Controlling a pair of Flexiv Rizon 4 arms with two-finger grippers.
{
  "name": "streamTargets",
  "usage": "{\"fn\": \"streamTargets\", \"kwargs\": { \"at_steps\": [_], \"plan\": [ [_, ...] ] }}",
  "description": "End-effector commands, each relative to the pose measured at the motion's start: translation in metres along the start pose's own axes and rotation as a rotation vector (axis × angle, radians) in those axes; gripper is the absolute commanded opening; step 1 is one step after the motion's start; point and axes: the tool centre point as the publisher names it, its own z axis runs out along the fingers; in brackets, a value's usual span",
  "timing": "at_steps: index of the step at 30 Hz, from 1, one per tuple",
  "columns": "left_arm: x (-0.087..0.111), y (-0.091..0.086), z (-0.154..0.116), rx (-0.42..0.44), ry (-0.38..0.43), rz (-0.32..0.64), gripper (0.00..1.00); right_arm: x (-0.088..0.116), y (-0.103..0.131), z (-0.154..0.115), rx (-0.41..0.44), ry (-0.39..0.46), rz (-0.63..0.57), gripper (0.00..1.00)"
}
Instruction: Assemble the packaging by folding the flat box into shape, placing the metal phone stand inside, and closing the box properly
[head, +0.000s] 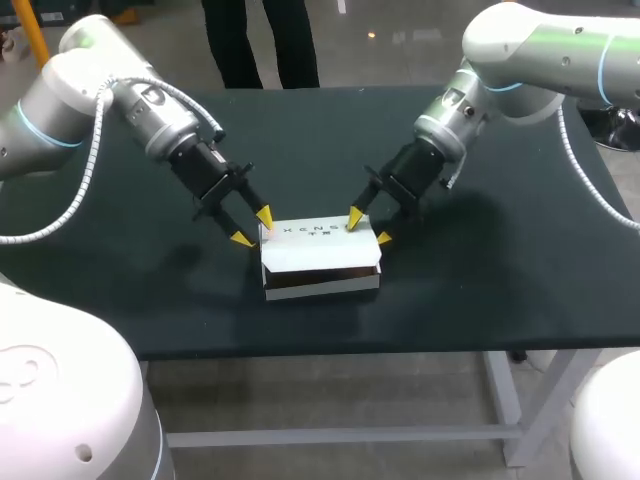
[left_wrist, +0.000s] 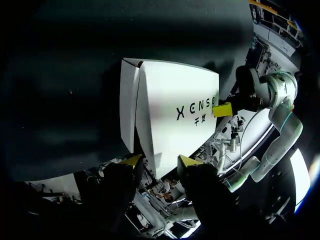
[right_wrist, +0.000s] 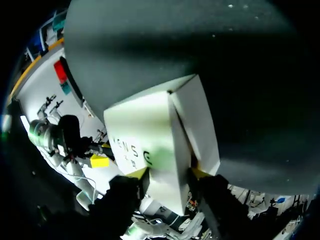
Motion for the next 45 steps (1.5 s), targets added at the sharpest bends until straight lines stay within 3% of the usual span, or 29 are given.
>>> {"fn": "streamTargets", "kwargs": {
  "at_steps": [1, 5, 8, 11, 13, 14, 22, 35, 45],
  "plan": [
    [0.005, 0.012, -0.004, 0.041, -0.027, 0.022, 0.50, 0.000, 0.000, 0.001, -0.002, -0.003, 0.001, 0.54],
    [0.009, 0.014, -0.007, 0.060, -0.055, 0.062, 0.56, -0.001, 0.001, 0.001, -0.001, -0.003, 0.002, 0.55],
    [0.012, 0.015, -0.009, 0.074, -0.077, 0.085, 0.73, -0.001, 0.001, 0.001, -0.001, -0.003, 0.002, 0.65],
    [0.015, 0.015, -0.012, 0.084, -0.096, 0.118, 0.81, -0.001, 0.001, 0.001, -0.001, -0.003, 0.002, 0.65],
    [0.017, 0.015, -0.014, 0.093, -0.122, 0.143, 0.98, -0.001, 0.001, 0.001, -0.001, -0.003, 0.002, 0.66],
    [0.019, 0.016, -0.016, 0.098, -0.134, 0.155, 1.00, -0.001, 0.001, 0.001, -0.001, -0.003, 0.002, 0.66],
    [0.033, 0.024, -0.030, 0.140, -0.248, 0.313, 1.00, -0.001, 0.001, 0.001, -0.001, -0.003, 0.002, 0.65],
    [0.040, 0.031, -0.024, 0.134, -0.347, 0.422, 1.00, -0.001, 0.001, 0.001, -0.001, -0.003, 0.002, 0.60],
    [0.045, 0.046, -0.016, 0.072, -0.551, 0.700, 1.00, -0.001, 0.001, 0.001, -0.001, -0.003, 0.002, 0.62]
  ]
}}
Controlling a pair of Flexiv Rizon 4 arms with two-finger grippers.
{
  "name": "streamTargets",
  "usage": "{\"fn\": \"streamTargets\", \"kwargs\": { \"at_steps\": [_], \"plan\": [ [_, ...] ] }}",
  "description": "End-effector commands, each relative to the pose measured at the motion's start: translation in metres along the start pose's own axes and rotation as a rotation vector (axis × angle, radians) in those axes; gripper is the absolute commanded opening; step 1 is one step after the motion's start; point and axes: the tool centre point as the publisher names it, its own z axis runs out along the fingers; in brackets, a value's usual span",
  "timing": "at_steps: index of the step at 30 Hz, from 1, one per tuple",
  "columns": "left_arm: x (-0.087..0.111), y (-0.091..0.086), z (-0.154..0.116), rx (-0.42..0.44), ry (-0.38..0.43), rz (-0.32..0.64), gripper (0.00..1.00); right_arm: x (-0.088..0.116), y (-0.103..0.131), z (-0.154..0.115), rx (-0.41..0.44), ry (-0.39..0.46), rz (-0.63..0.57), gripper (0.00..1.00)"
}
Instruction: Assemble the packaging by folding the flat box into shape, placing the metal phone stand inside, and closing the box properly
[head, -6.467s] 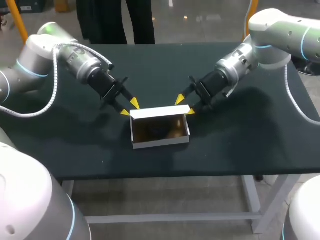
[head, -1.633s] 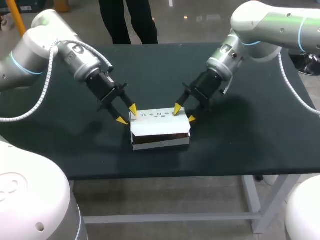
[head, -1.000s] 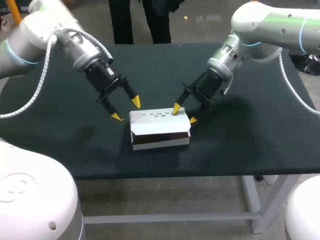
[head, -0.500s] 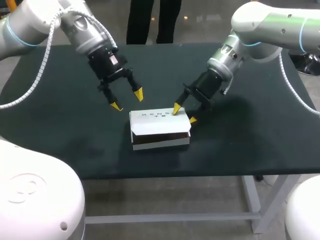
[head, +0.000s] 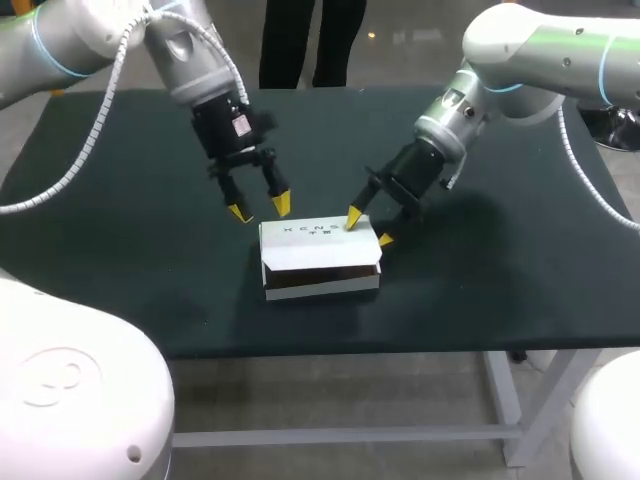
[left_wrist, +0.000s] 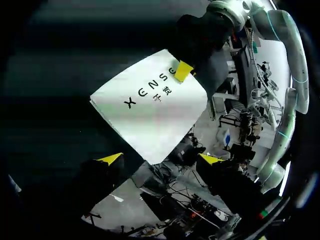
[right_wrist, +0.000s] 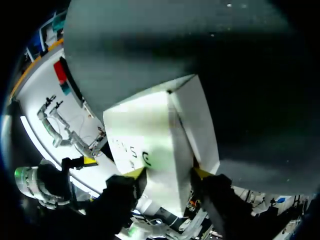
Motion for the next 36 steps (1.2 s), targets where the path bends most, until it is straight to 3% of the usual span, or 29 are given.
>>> {"fn": "streamTargets", "kwargs": {
  "at_steps": [1, 7, 21, 26, 36],
  "plan": [
    [0.012, 0.001, -0.003, -0.021, -0.149, 0.111, 1.00, 0.000, 0.000, 0.000, 0.001, -0.001, 0.000, 0.62],
    [0.026, -0.001, -0.002, -0.052, -0.258, 0.221, 1.00, 0.000, 0.000, 0.000, 0.001, -0.001, 0.000, 0.60],
    [0.028, -0.003, -0.002, -0.062, -0.262, 0.207, 1.00, 0.000, 0.000, 0.000, 0.001, -0.001, 0.000, 0.57],
    [0.024, 0.001, 0.012, -0.039, -0.361, 0.457, 1.00, 0.000, 0.000, 0.000, 0.001, -0.001, 0.000, 0.55],
    [0.026, 0.001, 0.028, -0.032, -0.528, 0.673, 1.00, 0.000, 0.000, 0.000, 0.001, -0.001, 0.000, 0.56]
  ]
}}
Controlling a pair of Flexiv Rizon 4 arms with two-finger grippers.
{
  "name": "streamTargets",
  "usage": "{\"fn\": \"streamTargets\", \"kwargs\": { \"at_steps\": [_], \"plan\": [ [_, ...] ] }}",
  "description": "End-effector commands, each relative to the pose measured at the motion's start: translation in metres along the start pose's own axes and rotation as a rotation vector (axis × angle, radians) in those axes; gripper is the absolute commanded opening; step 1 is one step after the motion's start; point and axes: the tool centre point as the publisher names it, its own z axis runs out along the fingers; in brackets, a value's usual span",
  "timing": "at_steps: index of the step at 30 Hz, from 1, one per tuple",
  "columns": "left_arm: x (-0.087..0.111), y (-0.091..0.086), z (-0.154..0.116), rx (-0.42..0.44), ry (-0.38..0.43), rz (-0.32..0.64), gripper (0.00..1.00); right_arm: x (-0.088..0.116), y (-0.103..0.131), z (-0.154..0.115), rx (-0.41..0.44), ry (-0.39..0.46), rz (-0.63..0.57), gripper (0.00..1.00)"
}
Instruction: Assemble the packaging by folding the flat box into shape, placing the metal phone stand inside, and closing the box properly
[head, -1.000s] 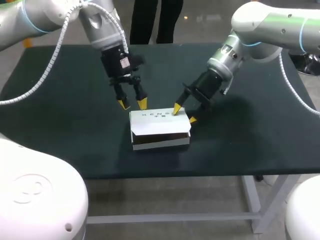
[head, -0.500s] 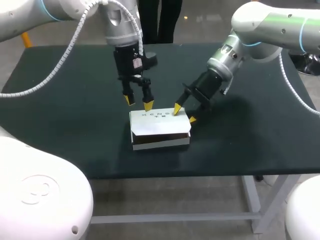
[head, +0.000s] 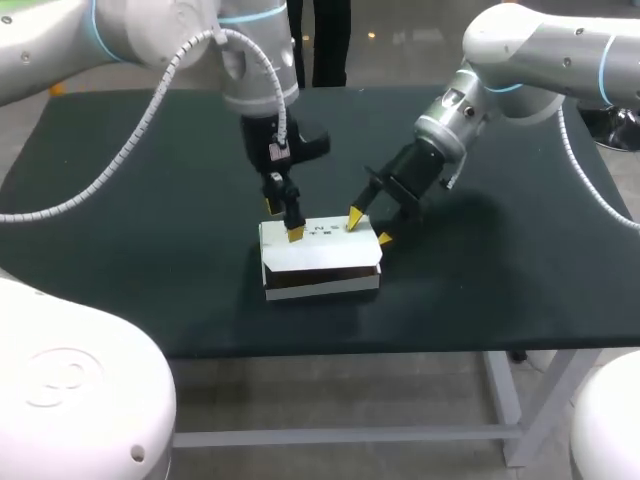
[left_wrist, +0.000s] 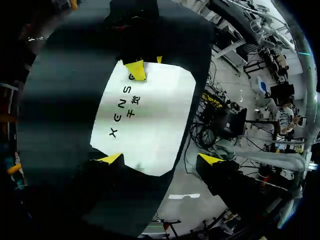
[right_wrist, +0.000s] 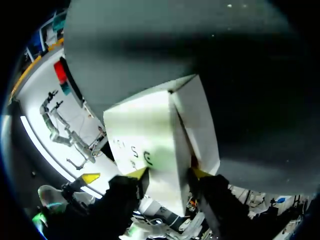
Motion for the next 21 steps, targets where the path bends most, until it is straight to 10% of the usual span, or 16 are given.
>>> {"fn": "streamTargets", "kwargs": {
  "at_steps": [1, 21],
  "plan": [
    [0.012, 0.005, 0.005, -0.006, -0.180, 0.137, 1.00, 0.000, 0.000, 0.000, 0.002, -0.002, 0.000, 0.56],
    [0.008, 0.000, 0.021, 0.029, -0.202, 0.220, 1.00, 0.000, 0.000, 0.000, 0.002, -0.002, 0.000, 0.50]
  ]
}}
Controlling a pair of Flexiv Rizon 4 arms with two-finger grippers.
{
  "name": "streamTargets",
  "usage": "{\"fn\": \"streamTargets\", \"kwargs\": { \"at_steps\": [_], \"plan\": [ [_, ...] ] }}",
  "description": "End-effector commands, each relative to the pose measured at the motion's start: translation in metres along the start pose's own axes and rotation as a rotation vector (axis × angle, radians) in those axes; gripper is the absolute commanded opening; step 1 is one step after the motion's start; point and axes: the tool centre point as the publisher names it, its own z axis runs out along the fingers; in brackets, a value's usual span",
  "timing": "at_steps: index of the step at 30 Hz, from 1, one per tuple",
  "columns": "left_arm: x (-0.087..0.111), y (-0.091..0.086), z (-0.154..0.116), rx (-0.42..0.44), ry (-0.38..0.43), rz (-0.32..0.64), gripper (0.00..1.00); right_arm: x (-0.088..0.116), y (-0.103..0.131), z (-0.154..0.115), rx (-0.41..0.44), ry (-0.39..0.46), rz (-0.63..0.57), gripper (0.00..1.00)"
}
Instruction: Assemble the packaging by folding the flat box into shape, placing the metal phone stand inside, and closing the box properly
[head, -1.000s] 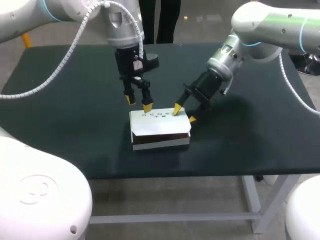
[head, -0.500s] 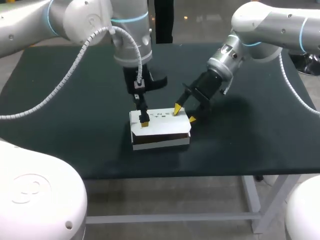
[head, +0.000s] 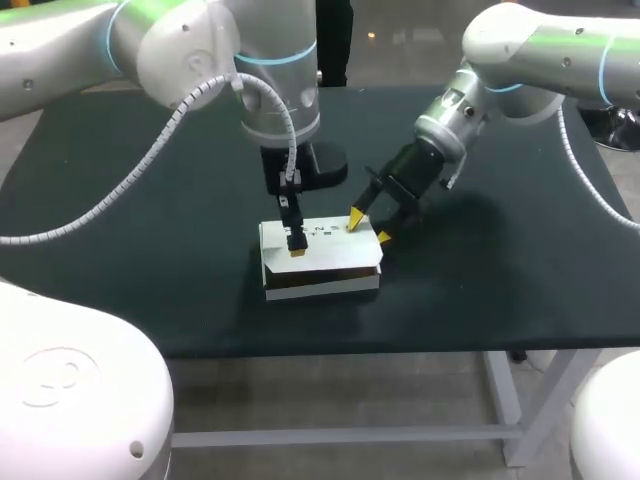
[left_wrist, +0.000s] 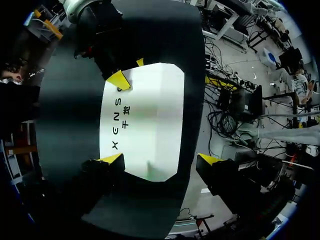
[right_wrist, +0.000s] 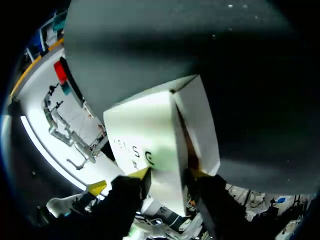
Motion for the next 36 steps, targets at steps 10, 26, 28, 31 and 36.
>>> {"fn": "streamTargets", "kwargs": {
  "at_steps": [10, 26, 28, 31, 36],
  "plan": [
    [-0.003, 0.007, 0.020, 0.055, -0.020, 0.032, 1.00, -0.001, 0.000, 0.000, 0.002, -0.002, 0.000, 0.51],
    [-0.020, 0.000, 0.031, 0.004, -0.012, 0.057, 0.89, -0.001, 0.000, 0.000, 0.002, -0.002, 0.000, 0.53],
    [-0.022, 0.000, 0.033, 0.000, -0.010, 0.055, 0.79, -0.001, 0.000, 0.000, 0.002, -0.002, 0.000, 0.53],
    [-0.024, 0.000, 0.039, -0.005, -0.005, 0.057, 0.75, -0.001, 0.000, 0.000, 0.002, -0.002, 0.000, 0.51],
    [-0.021, 0.001, 0.041, -0.009, -0.007, 0.060, 0.77, -0.001, 0.000, 0.000, 0.002, -0.002, 0.000, 0.51]
  ]
}}
